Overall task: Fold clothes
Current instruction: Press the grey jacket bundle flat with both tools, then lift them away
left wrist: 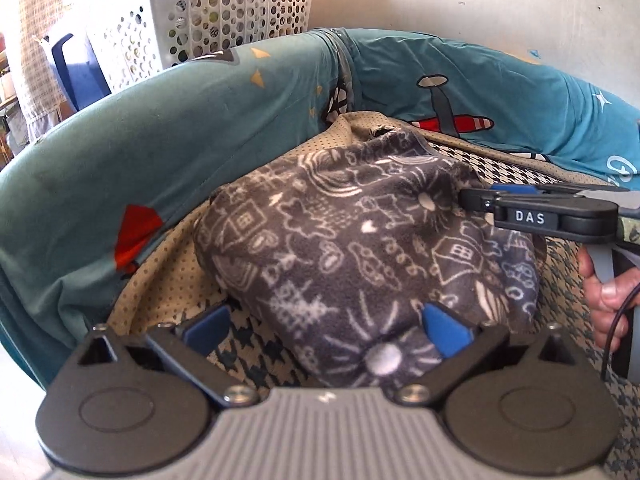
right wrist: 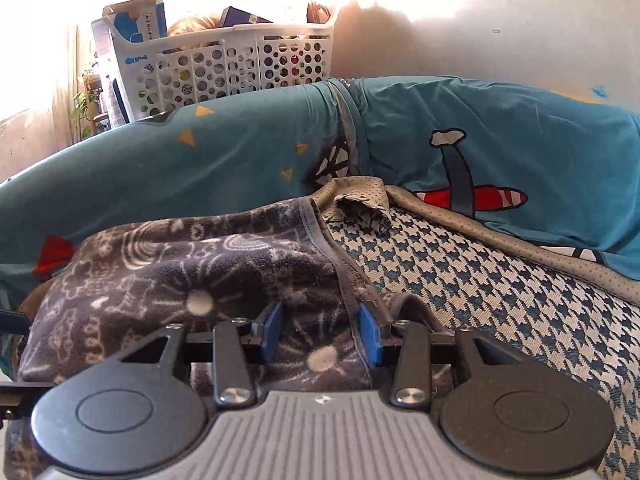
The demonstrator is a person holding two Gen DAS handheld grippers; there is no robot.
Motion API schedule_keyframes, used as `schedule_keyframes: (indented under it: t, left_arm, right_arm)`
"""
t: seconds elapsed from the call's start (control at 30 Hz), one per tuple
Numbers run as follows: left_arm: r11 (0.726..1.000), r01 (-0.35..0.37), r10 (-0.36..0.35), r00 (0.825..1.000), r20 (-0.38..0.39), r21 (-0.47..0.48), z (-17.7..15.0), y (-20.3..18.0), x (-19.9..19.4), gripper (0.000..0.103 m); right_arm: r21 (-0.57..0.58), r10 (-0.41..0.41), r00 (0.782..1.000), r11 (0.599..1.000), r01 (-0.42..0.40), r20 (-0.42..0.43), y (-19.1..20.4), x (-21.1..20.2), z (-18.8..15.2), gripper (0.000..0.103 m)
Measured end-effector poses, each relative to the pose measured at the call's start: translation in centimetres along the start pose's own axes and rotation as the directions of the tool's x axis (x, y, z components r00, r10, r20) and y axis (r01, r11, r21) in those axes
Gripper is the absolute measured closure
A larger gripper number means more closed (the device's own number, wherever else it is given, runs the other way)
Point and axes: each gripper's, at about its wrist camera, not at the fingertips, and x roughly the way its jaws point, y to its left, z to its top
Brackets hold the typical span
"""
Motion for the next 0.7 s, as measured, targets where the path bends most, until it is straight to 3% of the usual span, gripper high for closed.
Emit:
schedule_keyframes:
  t: [0.17,0.33,0.47,0.57,0.7]
  left_arm:
    - [0.998,0.021,-0.018,0.999,0.044,-0.055,0.5,0.3,-1.5,0.0]
    - [0.999,0.031,-0.031,0.998,0.048,-0.015,0.2,-1.0,-2.1,0.0]
    - [0.997,0.05,-0.052,0.998,0.041,0.053,-0.4,-2.4,-2.3,0.0]
    - [0.995,0.004,-0.002,1.0,-0.019,0.1,-0.9,-3.1,-0.8,0.0]
    - [0.996,0.005,0.0,0.999,-0.053,0.092,-1.3,-3.0,0.0,0.0]
  right_arm:
    - [-0.006,0.015,0.999,1.0,-0.015,0.034,-0.1,-4.0,0.5,0.063]
    - [-0.02,0.017,1.0,1.0,-0.017,0.023,-0.1,-6.7,-0.9,0.063]
    - [-0.044,0.005,1.0,0.999,-0.006,-0.016,0.3,-6.4,-2.3,0.063]
    - [-0.023,-0.058,0.995,0.998,0.056,-0.081,-0.1,-4.2,-2.8,0.063]
    - [-0.002,-0.079,0.993,0.997,0.079,-0.091,-0.6,-3.4,-2.8,0.06]
